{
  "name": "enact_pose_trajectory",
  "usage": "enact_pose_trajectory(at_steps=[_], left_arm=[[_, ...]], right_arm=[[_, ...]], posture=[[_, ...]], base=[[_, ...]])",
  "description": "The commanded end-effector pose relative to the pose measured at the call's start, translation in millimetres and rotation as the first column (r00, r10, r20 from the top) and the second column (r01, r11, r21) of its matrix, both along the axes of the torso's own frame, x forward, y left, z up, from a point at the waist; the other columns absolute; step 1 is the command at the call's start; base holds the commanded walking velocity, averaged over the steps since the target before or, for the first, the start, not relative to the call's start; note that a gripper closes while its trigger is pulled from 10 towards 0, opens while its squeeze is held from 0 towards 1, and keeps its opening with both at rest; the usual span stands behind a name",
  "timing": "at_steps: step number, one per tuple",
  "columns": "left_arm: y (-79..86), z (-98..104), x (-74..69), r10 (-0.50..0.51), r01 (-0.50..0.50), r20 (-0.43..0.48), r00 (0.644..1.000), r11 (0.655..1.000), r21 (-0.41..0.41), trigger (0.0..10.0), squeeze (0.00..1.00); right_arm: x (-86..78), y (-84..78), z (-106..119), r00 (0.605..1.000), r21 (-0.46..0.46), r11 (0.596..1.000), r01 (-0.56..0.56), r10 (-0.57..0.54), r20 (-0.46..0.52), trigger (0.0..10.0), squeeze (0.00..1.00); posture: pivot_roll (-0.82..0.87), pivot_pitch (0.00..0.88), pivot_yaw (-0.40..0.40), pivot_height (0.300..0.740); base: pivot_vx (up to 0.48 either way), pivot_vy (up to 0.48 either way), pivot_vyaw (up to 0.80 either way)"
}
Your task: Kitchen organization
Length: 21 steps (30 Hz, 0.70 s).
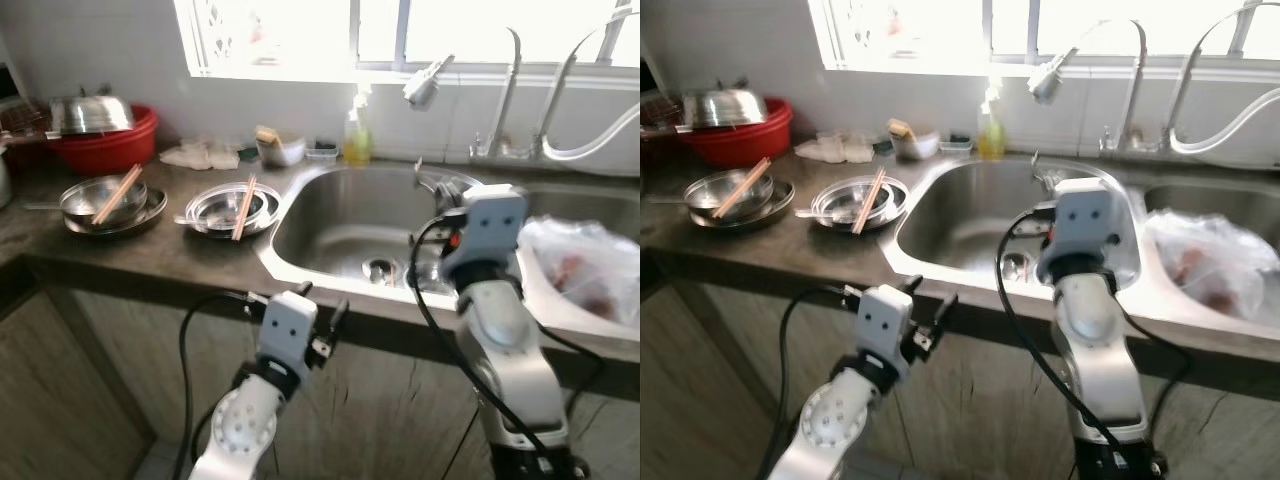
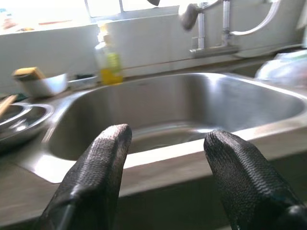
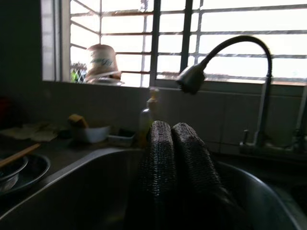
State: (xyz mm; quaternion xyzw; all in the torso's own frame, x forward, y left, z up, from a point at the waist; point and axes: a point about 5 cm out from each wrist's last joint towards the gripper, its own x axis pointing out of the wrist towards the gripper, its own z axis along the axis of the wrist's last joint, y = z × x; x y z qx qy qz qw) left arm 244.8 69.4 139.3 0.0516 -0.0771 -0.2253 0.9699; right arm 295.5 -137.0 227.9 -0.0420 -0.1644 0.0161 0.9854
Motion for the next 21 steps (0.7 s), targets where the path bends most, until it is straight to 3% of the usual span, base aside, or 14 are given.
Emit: enact_pose_trajectory(at_steps=[1, 13, 21], left_arm=[[1.0, 3, 1.2, 0.008, -0.008, 0.013, 1.000, 1.000, -0.001, 10.0, 0.00], [0.0, 4, 0.7, 0.012, -0.012, 0.011, 1.000, 1.000, -0.007, 10.0, 0.00], [-0.5, 3, -0.4, 0.013, -0.013, 0.007, 1.000, 1.000, 0.000, 10.0, 0.00]], right_arm=[[3.0, 2.1, -1, 1.000, -0.016, 1.000, -0.008, 0.008, -0.022, 10.0, 0.00], [12.1, 5.7, -10, 0.993, -0.022, 0.998, -0.053, 0.050, -0.103, 10.0, 0.00], [27.6, 3.7, -20, 0.981, -0.090, 0.994, -0.058, 0.040, -0.192, 10.0, 0.00]], posture=[[0.07, 0.000, -0.030, 0.740], [0.07, 0.000, -0.034, 0.740], [0.07, 0.000, -0.037, 0.740]], base=[[0.352, 0.000, 0.00], [0.356, 0.000, 0.00], [0.352, 0.000, 0.00]])
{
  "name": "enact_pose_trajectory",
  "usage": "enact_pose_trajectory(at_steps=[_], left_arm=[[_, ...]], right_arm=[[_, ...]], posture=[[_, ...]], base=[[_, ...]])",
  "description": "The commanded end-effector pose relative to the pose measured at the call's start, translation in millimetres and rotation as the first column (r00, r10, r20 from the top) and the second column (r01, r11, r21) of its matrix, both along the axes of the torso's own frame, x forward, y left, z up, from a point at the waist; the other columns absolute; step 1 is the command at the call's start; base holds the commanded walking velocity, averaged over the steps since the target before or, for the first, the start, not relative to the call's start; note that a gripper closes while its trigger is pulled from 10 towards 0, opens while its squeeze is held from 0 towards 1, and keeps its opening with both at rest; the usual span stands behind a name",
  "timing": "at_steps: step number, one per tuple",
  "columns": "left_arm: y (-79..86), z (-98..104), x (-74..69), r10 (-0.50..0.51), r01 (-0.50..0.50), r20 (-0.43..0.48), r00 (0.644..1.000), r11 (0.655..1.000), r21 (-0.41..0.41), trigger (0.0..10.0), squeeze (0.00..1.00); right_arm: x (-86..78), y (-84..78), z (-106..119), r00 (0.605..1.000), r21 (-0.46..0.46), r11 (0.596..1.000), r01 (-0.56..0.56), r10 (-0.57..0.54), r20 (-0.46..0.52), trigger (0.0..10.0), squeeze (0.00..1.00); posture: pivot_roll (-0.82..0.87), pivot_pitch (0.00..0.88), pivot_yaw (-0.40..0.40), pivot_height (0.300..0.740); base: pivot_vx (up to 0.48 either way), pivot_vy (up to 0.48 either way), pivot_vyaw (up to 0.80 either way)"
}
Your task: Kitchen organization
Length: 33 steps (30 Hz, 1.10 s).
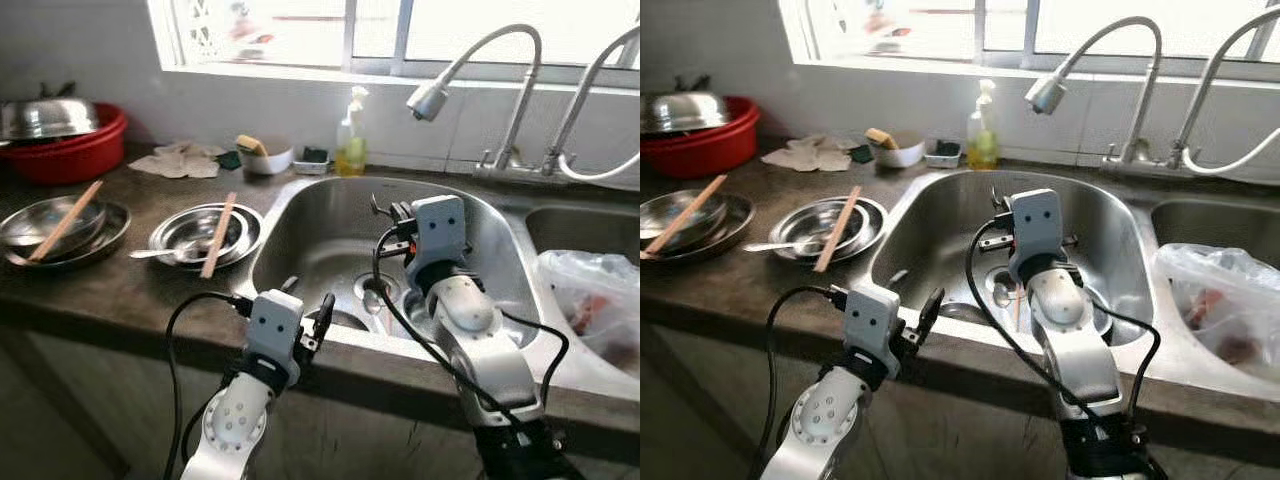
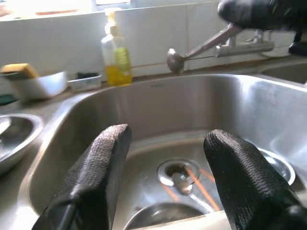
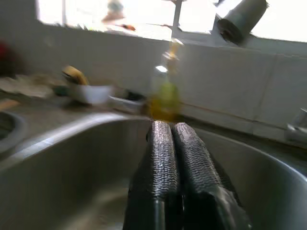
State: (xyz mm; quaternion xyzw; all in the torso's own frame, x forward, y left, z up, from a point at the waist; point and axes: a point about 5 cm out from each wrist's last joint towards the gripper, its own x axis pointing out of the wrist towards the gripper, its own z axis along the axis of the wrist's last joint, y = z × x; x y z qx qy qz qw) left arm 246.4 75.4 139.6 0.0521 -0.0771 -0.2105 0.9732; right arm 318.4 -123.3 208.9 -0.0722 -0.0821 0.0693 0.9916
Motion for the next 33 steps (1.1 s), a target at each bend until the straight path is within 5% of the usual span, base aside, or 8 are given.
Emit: enact_pose_trajectory(at_steps=[1, 13, 24, 25, 33], left_arm=[[-6.5, 3, -2.0, -0.017, 0.017, 0.006, 1.000, 1.000, 0.002, 10.0, 0.00], [-5.6, 2, -2.1, -0.003, 0.003, -0.001, 1.000, 1.000, 0.006, 10.0, 0.00], [-6.1, 1, -5.6, -0.006, 0.006, -0.011, 1.000, 1.000, 0.007, 10.0, 0.00], [-6.6, 1, -6.0, -0.007, 0.007, -0.011, 1.000, 1.000, 0.006, 10.0, 0.00], [-6.9, 0, -6.2, -0.007, 0.007, -0.013, 1.000, 1.000, 0.006, 10.0, 0.00]], right_arm=[[4.7, -10.0, -1, 0.999, -0.021, 0.999, 0.037, -0.038, -0.020, 10.0, 0.00], [21.7, -7.1, -33, 0.977, -0.095, 0.995, 0.033, -0.052, -0.208, 10.0, 0.00], [33.3, -16.2, -59, 0.913, -0.159, 0.987, 0.036, -0.097, -0.395, 10.0, 0.00], [32.9, -16.7, -62, 0.908, -0.182, 0.983, 0.027, -0.100, -0.407, 10.0, 1.00], [31.9, -19.2, -58, 0.917, -0.151, 0.987, 0.057, -0.111, -0.383, 10.0, 1.00]], posture=[[0.07, 0.000, -0.037, 0.740], [0.08, 0.000, -0.041, 0.740], [0.09, 0.004, -0.043, 0.740], [0.09, 0.005, -0.047, 0.740], [0.08, 0.002, -0.045, 0.740]], base=[[0.352, 0.000, 0.00], [0.136, 0.000, 0.00], [0.000, 0.000, 0.00], [0.000, 0.000, 0.00], [0.000, 0.000, 0.00]])
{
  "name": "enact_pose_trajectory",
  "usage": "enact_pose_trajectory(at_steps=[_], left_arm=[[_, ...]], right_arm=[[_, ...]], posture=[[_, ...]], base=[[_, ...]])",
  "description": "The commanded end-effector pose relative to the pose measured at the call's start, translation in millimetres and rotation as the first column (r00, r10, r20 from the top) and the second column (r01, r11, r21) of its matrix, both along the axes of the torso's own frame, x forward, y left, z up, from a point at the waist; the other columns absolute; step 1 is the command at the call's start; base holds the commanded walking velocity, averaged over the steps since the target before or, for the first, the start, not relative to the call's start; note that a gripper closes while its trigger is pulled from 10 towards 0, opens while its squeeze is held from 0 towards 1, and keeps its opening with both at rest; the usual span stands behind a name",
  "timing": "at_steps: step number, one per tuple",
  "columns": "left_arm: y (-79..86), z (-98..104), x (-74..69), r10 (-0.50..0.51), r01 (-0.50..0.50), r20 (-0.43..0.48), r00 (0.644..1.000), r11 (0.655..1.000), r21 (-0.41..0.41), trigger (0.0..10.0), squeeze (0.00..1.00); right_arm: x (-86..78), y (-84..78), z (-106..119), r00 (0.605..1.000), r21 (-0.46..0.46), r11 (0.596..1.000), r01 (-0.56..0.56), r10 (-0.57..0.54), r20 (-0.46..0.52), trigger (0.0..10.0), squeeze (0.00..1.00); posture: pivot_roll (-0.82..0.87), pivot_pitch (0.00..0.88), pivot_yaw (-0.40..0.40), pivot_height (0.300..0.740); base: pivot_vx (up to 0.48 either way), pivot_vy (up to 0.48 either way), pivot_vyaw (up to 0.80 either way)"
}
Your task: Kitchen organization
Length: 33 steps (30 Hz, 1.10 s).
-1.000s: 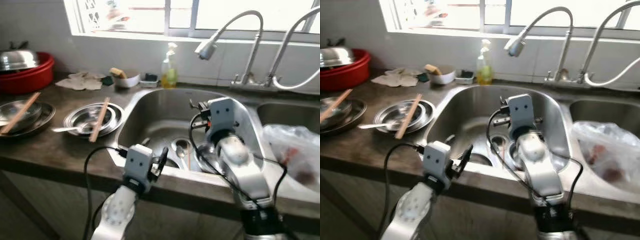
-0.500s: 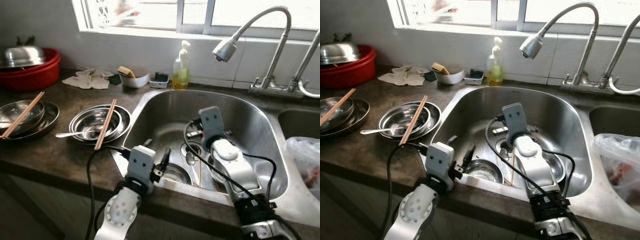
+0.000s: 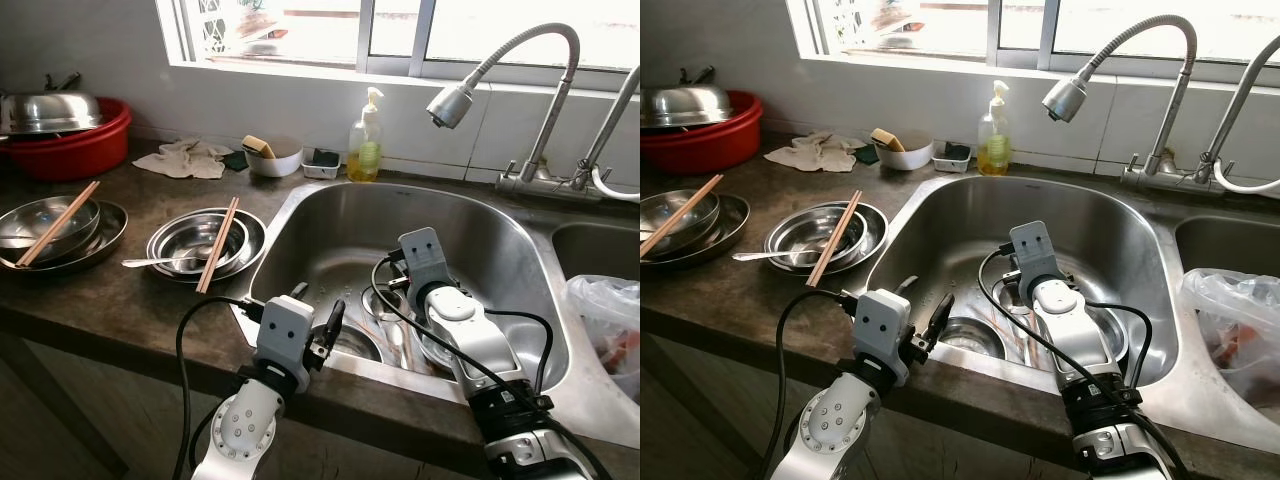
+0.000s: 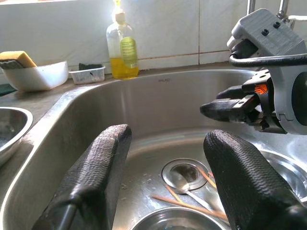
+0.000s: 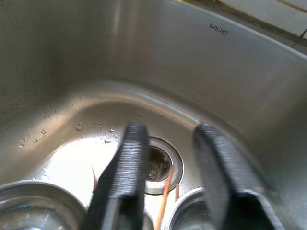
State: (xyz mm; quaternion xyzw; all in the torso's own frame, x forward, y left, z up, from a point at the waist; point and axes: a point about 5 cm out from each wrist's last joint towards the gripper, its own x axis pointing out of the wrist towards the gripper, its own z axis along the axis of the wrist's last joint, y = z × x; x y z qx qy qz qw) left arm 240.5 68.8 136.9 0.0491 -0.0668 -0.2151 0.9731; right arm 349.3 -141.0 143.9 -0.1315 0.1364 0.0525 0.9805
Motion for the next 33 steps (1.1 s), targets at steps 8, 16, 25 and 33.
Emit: enact_pose_trajectory(at_steps=[8, 16, 25, 33], left_arm=[[-0.1, 2, -0.1, 0.004, -0.004, 0.009, 1.000, 1.000, 0.009, 10.0, 0.00], [3.9, 3, 0.6, 0.013, -0.013, 0.011, 1.000, 1.000, 0.014, 10.0, 0.00], [2.7, 3, -7.8, -0.037, 0.037, 0.007, 0.999, 0.999, 0.001, 10.0, 0.00], [2.8, 5, -11.7, -0.033, 0.034, 0.007, 0.999, 0.999, -0.019, 10.0, 0.00]], right_arm=[[-14.3, -6.4, 34, 0.964, 0.124, 0.991, 0.044, -0.074, 0.256, 10.0, 0.00], [-64.0, -10.2, 51, 0.898, 0.192, 0.981, -0.023, -0.064, 0.435, 10.0, 0.00], [-103.8, -18.2, 50, 0.882, 0.197, 0.978, -0.075, -0.027, 0.470, 10.0, 0.00], [-118.5, -5.0, 44, 0.896, 0.240, 0.963, -0.118, -0.001, 0.444, 10.0, 0.00]], posture=[[0.08, 0.000, -0.042, 0.740], [0.07, 0.000, -0.035, 0.740], [0.05, 0.000, -0.013, 0.740], [0.06, 0.000, -0.014, 0.740]], base=[[0.000, 0.000, 0.00], [0.000, 0.000, 0.00], [0.000, 0.000, 0.00], [0.000, 0.000, 0.00]])
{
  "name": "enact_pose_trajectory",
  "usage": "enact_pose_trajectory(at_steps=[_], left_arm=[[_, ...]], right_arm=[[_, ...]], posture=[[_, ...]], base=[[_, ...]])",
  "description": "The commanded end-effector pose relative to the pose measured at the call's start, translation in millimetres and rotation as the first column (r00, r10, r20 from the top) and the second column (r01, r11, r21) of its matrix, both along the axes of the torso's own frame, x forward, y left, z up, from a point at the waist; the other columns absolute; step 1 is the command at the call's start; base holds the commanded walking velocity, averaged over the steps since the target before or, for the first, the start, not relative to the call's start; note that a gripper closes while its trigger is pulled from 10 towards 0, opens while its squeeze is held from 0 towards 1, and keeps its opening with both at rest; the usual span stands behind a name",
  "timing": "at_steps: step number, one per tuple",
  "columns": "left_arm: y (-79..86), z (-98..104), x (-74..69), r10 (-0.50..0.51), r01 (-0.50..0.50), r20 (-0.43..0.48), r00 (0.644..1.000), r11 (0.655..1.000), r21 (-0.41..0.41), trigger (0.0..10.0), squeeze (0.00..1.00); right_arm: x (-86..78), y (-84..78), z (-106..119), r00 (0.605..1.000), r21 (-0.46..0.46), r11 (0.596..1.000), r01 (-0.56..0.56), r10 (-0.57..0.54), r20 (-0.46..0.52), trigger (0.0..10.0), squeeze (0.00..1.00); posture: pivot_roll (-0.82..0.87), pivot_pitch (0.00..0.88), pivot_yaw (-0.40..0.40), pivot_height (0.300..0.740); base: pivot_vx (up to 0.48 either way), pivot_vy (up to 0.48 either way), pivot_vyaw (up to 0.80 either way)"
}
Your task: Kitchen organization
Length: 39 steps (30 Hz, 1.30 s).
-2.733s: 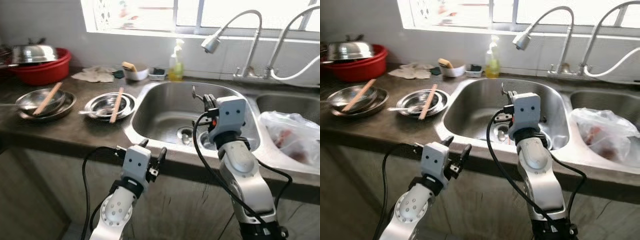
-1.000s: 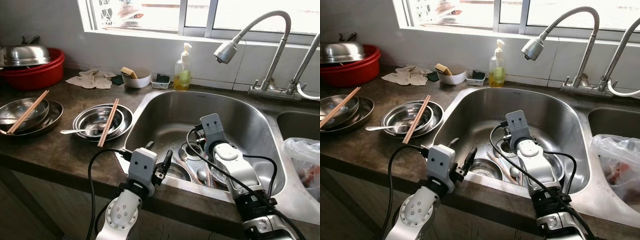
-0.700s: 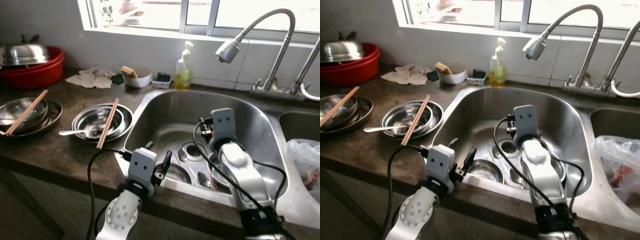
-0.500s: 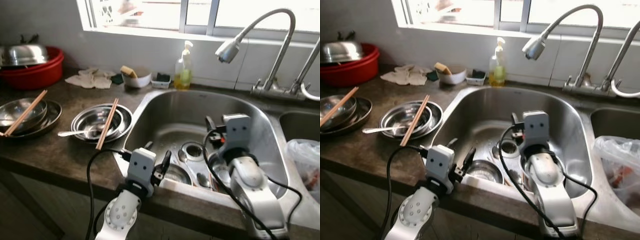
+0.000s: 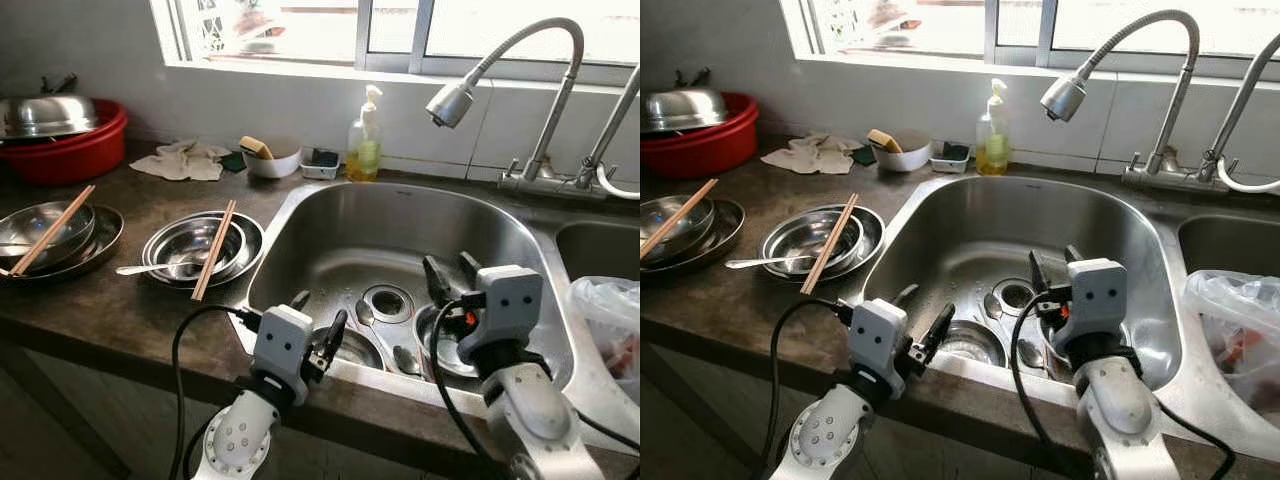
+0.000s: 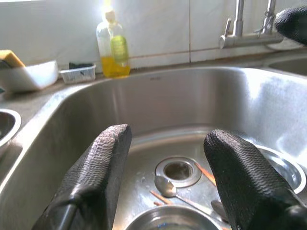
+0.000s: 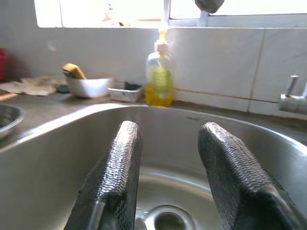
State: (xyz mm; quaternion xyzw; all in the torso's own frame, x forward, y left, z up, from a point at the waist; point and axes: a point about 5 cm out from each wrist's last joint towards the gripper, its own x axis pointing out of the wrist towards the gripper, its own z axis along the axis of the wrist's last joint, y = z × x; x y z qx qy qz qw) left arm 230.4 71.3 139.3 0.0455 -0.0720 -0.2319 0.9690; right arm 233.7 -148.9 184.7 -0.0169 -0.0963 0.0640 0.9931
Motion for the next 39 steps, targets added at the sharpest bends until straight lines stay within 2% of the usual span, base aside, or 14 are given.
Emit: enact_pose_trajectory(at_steps=[1, 8, 39], left_arm=[[0.3, 2.6, -1.6, 0.002, -0.002, -0.001, 1.000, 1.000, -0.012, 10.0, 0.00], [3.0, 3.7, -2.4, 0.011, -0.012, -0.003, 1.000, 1.000, -0.010, 10.0, 0.00], [1.9, -0.3, -3.3, 0.025, -0.025, -0.022, 0.999, 1.000, 0.001, 10.0, 0.00]], right_arm=[[-2.8, 2.9, 3.2, 1.000, 0.006, 1.000, -0.010, 0.010, 0.009, 10.0, 0.00], [-1.9, 5.1, 4.2, 1.000, 0.006, 1.000, -0.013, 0.013, 0.009, 10.0, 0.00], [5.7, 8.1, 8.2, 1.000, 0.013, 1.000, 0.001, -0.002, 0.010, 10.0, 0.00]], posture=[[0.06, 0.000, -0.014, 0.740], [0.07, 0.000, -0.013, 0.740], [0.07, 0.000, -0.022, 0.740]], base=[[0.000, 0.000, 0.00], [0.000, 0.000, 0.00], [-0.306, 0.000, 0.00]])
